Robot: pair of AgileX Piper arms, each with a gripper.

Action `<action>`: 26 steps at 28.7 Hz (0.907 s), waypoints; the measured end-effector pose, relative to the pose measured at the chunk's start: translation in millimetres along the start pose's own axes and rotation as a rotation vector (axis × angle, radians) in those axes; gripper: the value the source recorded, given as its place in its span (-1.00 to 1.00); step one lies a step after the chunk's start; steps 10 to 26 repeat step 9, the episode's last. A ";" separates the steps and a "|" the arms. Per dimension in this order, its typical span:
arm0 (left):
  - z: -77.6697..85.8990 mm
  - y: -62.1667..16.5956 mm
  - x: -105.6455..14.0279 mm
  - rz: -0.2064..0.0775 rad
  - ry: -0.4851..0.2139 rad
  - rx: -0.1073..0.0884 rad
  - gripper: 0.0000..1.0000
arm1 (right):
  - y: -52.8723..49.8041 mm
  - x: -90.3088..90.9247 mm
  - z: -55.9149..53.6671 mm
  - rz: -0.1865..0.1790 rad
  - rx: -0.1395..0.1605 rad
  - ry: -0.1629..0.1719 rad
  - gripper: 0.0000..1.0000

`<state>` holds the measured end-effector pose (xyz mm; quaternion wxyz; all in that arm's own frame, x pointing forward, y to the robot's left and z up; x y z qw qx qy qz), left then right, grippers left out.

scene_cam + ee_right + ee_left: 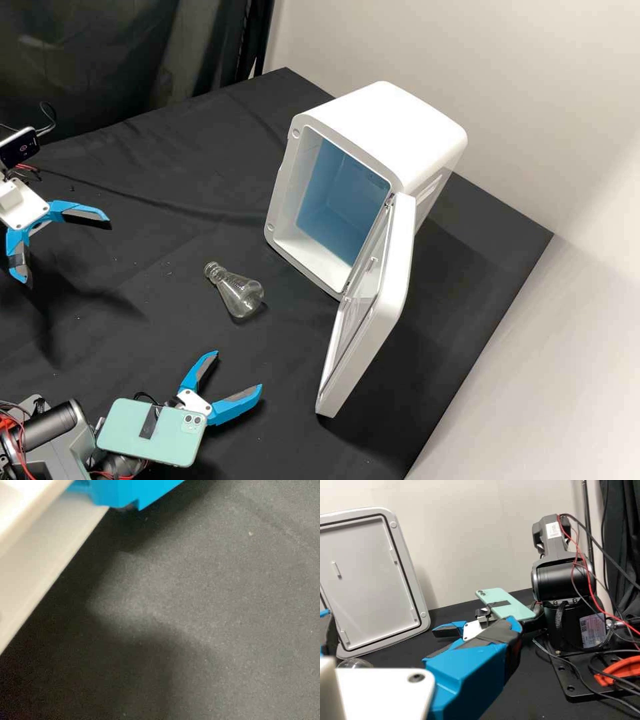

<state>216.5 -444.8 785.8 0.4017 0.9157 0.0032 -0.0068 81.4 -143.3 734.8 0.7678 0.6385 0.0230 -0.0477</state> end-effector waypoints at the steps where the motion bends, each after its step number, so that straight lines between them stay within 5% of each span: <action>1: 0.2 0.0 0.0 0.000 0.000 0.002 1.00 | 0.0 0.0 0.0 0.000 0.000 0.000 1.00; 6: -2.9 2.8 -1.5 0.013 0.018 -0.010 1.00 | 0.0 0.0 0.0 0.000 0.000 0.000 1.00; 9: -7.2 4.1 -3.3 0.020 0.030 -0.061 1.00 | 0.0 0.0 0.0 0.000 0.000 0.000 1.00; 26: -7.2 4.1 -3.3 0.020 0.030 -0.061 1.00 | 0.0 0.0 0.0 0.000 0.000 0.000 1.00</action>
